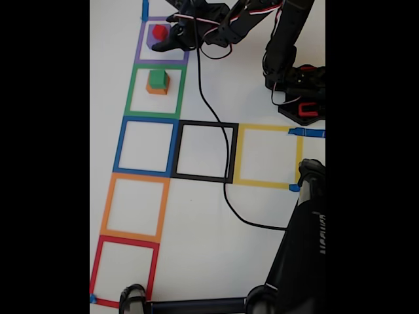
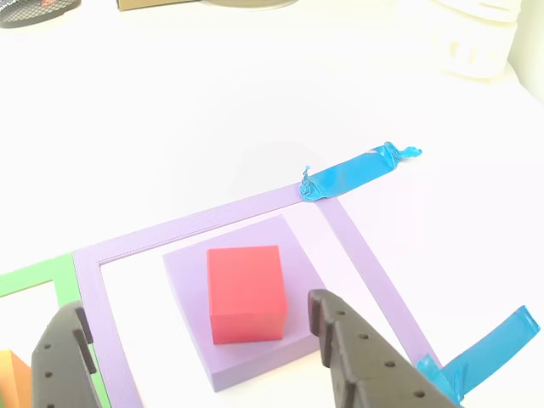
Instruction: Tower of hanoi
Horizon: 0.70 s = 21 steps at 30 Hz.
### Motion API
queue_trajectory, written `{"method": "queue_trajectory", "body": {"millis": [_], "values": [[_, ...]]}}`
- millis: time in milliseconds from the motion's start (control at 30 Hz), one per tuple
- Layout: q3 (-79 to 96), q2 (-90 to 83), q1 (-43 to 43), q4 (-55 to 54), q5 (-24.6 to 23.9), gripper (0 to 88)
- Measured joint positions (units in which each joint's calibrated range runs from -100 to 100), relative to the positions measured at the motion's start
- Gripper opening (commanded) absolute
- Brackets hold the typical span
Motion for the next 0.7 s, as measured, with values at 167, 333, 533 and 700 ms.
{"method": "queue_trajectory", "body": {"millis": [167, 333, 533, 700], "values": [[-3.3, 4.3, 0.0, -1.8, 0.0, 29.5], [-3.8, 5.1, 0.0, -2.2, 0.0, 27.6], [-4.3, 7.9, -0.5, -3.5, 0.0, 25.8], [-6.6, 10.2, -0.5, -3.6, 0.0, 22.3]]}}
